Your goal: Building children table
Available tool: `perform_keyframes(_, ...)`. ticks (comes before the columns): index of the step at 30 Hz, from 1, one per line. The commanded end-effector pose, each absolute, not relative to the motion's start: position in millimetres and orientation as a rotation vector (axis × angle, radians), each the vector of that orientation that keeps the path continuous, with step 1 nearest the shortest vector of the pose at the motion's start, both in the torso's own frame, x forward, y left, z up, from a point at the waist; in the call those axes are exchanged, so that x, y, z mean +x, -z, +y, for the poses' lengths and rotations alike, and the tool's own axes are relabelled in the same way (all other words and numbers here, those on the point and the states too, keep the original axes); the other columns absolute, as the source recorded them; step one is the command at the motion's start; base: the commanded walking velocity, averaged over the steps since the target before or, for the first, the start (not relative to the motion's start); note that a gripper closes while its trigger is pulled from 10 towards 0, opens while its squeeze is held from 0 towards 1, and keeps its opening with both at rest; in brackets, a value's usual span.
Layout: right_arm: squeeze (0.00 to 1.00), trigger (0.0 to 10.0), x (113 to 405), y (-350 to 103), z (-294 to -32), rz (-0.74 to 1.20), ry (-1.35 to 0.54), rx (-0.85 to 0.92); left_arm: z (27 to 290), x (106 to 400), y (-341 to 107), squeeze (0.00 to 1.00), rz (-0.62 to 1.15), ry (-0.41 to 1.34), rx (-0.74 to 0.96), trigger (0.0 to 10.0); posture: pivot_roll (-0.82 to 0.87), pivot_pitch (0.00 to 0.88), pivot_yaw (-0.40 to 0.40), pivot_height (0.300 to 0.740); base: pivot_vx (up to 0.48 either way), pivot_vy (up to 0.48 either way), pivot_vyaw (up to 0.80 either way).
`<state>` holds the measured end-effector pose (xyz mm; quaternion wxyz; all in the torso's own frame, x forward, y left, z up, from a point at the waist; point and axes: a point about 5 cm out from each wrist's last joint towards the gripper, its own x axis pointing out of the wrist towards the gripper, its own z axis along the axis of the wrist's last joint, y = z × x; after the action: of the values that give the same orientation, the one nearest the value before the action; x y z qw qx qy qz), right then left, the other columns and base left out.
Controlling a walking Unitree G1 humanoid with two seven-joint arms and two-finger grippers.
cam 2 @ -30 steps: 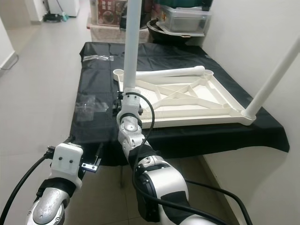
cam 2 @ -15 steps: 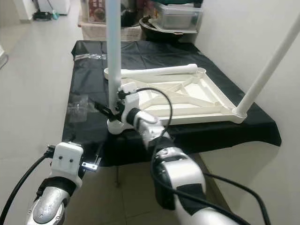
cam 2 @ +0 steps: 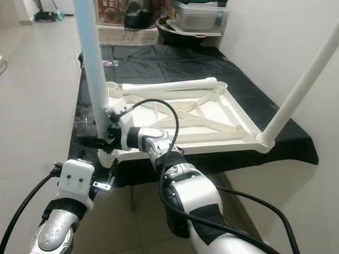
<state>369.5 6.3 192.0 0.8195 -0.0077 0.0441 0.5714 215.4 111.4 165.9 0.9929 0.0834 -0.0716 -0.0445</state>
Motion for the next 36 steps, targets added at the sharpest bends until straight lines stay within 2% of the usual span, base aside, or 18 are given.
perform_keyframes(1, 0.0, 0.0, 368.8, -187.0, 13.4, 0.101, -1.153, -0.06, 111.6, 214.4, -164.9, 0.0, -0.134, 0.082, 0.172, 10.0, 0.1, 0.066, -0.113, 0.74, 0.0, 0.0, 0.0)
perform_keyframes(7, 0.0, 0.0, 373.1, -187.4, 11.7, 0.079, -1.045, -0.056, 111.9, 214.6, -164.5, 0.0, -0.133, 0.082, 0.172, 10.0, 0.09, 0.067, -0.111, 0.74, 0.0, 0.0, 0.0)
perform_keyframes(8, 0.0, 0.0, 377.7, -187.4, 7.4, 0.065, -0.934, -0.041, 111.8, 214.8, -164.2, 0.0, -0.132, 0.083, 0.171, 10.0, 0.09, 0.065, -0.11, 0.74, 0.0, 0.0, 0.0)
perform_keyframes(9, 0.0, 0.0, 377.7, -187.4, 7.4, 0.065, -0.934, -0.041, 111.8, 214.8, -164.2, 0.0, -0.132, 0.083, 0.171, 10.0, 0.09, 0.065, -0.11, 0.74, 0.0, 0.0, 0.0)
perform_keyframes(12, 0.0, 0.0, 397.5, -179.6, -33.1, 0.077, -0.335, -0.008, 112.1, 215.1, -163.6, 0.0, -0.132, 0.085, 0.171, 10.0, 0.09, 0.066, -0.107, 0.74, 0.0, 0.0, 0.0)
perform_keyframes(13, 0.0, 0.0, 397.5, -179.6, -33.1, 0.077, -0.335, -0.008, 112.1, 215.1, -163.6, 0.0, -0.132, 0.085, 0.171, 10.0, 0.09, 0.066, -0.107, 0.74, 0.0, 0.0, 0.0)
perform_keyframes(15, 0.0, 0.0, 400.9, -175.3, -56.5, 0.083, -0.067, 0.054, 112.1, 215.1, -163.5, 0.0, -0.132, 0.086, 0.172, 10.0, 0.09, 0.066, -0.107, 0.74, 0.0, 0.0, 0.0)
perform_keyframes(16, 0.0, 0.0, 400.9, -175.3, -56.5, 0.083, -0.067, 0.054, 112.1, 215.1, -163.5, 0.0, -0.132, 0.086, 0.172, 10.0, 0.09, 0.066, -0.107, 0.74, 0.0, 0.0, 0.0)
perform_keyframes(18, 0.0, 0.0, 399.0, -169.9, -69.2, 0.098, 0.14, 0.148, 112.3, 215.1, -163.2, 0.0, -0.131, 0.086, 0.172, 10.0, 0.09, 0.068, -0.105, 0.74, 0.0, 0.0, 0.0)
perform_keyframes(21, 0.0, 0.0, 395.9, -166.5, -61.2, 0.127, 0.165, 0.211, 112.0, 215.0, -162.8, 0.0, -0.13, 0.088, 0.172, 10.0, 0.09, 0.068, -0.105, 0.74, 0.0, 0.0, 0.0)
perform_keyframes(22, 0.0, 0.0, 394.7, -168.7, -50.3, 0.123, 0.114, 0.212, 111.6, 215.2, -162.2, 0.0, -0.128, 0.091, 0.172, 10.0, 0.09, 0.069, -0.099, 0.74, 0.0, 0.0, 0.0)
perform_keyframes(24, 0.0, 0.0, 394.7, -168.7, -50.3, 0.123, 0.114, 0.212, 111.6, 215.2, -162.2, 0.0, -0.128, 0.091, 0.172, 10.0, 0.09, 0.069, -0.099, 0.74, 0.0, 0.0, 0.0)
perform_keyframes(25, 0.0, 10.0, 393.2, -169.7, -40.9, 0.124, 0.064, 0.22, 111.1, 215.4, -161.8, 0.0, -0.128, 0.092, 0.17, 10.0, 0.08, 0.068, -0.097, 0.74, 0.0, 0.0, 0.0)
perform_keyframes(27, 0.0, 10.0, 390.7, -175.6, -23.8, 0.082, -0.069, 0.202, 111.6, 215.7, -161.7, 0.0, -0.127, 0.092, 0.169, 10.0, 0.08, 0.068, -0.097, 0.74, 0.0, 0.0, 0.0)
perform_keyframes(28, 1.0, 10.0, 389.6, -177.9, -17.9, 0.068, -0.119, 0.213, 111.7, 215.8, -161.7, 0.0, -0.128, 0.091, 0.17, 10.0, 0.08, 0.068, -0.099, 0.74, 0.0, 0.0, 0.0)
perform_keyframes(32, 1.0, 10.0, 390.2, -183.2, -14.8, 0.042, -0.175, 0.229, 112.2, 215.9, -161.7, 0.0, -0.128, 0.09, 0.171, 10.0, 0.08, 0.067, -0.101, 0.74, 0.0, 0.0, 0.0)
perform_keyframes(33, 0.0, 10.0, 391.5, -188.2, -15.1, 0.016, -0.21, 0.231, 112.5, 216.1, -161.9, 0.0, -0.129, 0.09, 0.171, 10.0, 0.08, 0.067, -0.101, 0.74, 0.0, 0.0, 0.0)
perform_keyframes(36, 0.0, 10.0, 393.8, -198.0, -13.3, -0.012, -0.37, 0.252, 113.3, 216.6, -162.8, 0.0, -0.131, 0.088, 0.171, 10.0, 0.08, 0.066, -0.1, 0.74, 0.0, 0.0, 0.0)
